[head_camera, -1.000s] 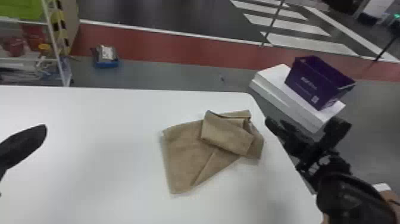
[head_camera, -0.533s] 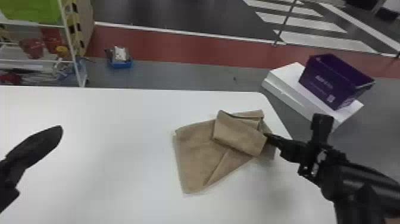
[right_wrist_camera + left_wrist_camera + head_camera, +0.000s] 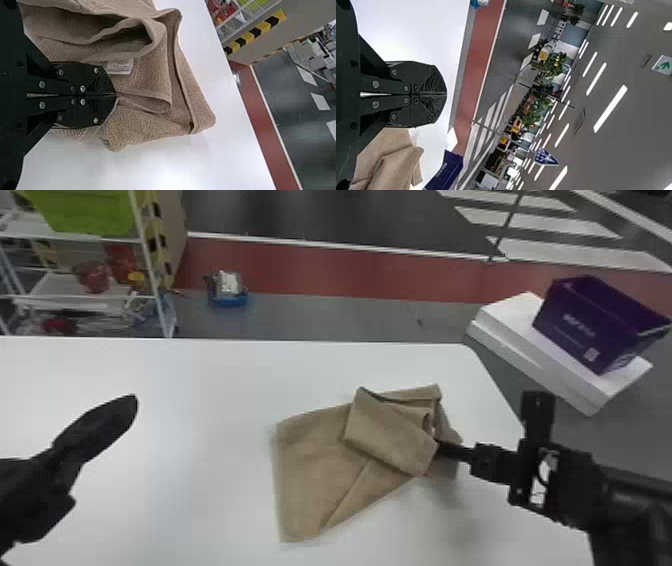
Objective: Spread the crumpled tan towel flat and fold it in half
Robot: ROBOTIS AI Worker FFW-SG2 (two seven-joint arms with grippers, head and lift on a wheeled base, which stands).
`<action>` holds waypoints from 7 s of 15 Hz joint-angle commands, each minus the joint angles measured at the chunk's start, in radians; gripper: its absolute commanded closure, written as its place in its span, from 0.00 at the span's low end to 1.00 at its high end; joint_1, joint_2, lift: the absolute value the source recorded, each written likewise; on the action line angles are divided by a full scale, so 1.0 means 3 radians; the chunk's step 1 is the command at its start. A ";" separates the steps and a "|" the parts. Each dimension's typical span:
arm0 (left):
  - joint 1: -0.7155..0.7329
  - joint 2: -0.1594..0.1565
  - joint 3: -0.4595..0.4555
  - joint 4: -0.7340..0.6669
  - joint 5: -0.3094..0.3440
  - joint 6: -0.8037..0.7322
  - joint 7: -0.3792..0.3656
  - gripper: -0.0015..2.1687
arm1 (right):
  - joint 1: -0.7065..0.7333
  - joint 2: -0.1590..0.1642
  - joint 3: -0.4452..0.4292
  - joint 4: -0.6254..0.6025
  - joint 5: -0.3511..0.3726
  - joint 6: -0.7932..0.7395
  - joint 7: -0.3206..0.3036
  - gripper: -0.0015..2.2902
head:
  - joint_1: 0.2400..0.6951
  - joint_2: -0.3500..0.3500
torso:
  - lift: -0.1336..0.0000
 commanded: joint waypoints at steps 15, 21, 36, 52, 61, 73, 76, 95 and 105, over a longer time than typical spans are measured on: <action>0.0087 -0.0009 0.0046 0.0065 -0.0066 -0.0119 -0.0027 0.64 | 0.0138 0.0423 -0.0401 -0.0816 -0.0866 -0.0308 0.0138 0.74 | 1.00 0.50 | 0.07; 0.0020 0.0010 0.0036 0.0275 -0.0307 -0.0088 -0.0006 0.64 | 0.0317 0.0228 -0.0881 -0.0249 -0.0319 -0.1177 0.0828 0.37 | 1.00 0.33 | 0.07; -0.0230 0.0031 0.0082 0.0607 -0.0312 0.1190 -0.0190 0.56 | 0.0568 0.0310 -0.1326 -0.0136 -0.0396 -0.1791 0.0997 0.11 | 1.00 0.07 | 0.07; -0.0593 0.0036 -0.0127 0.0909 -0.0424 0.1221 -0.0124 0.13 | 0.0660 0.0331 -0.1372 -0.0208 -0.0442 -0.1893 0.1007 0.11 | 1.00 0.00 | 0.07; -0.0654 0.0036 -0.0219 0.0924 -0.0726 0.1405 -0.0119 0.12 | 0.0665 0.0336 -0.1408 -0.0203 -0.0468 -0.1934 0.1033 0.11 | 1.00 0.01 | 0.07; -0.1053 0.0000 -0.0480 0.1170 -0.0608 0.1660 -0.0027 0.12 | 0.0650 0.0264 -0.1485 -0.0054 -0.0468 -0.2087 0.1028 0.11 | 1.00 0.00 | 0.07; -0.1130 0.0000 -0.0496 0.1236 -0.0608 0.1609 0.0019 0.12 | 0.0644 0.0249 -0.1485 -0.0014 -0.0468 -0.2128 0.1033 0.11 | 1.00 0.00 | 0.07; -0.0747 -0.0009 -0.0153 0.0259 -0.0036 0.0679 -0.0027 0.75 | 0.0660 0.0305 -0.1357 0.0012 -0.0432 -0.2343 0.1023 0.11 | 1.00 0.00 | 0.07; -0.0654 0.0005 -0.0557 0.0193 -0.1749 0.1517 -0.0579 0.77 | 0.0706 0.0269 -0.1301 0.0176 -0.0498 -0.2548 0.1023 0.11 | 1.00 0.00 | 0.07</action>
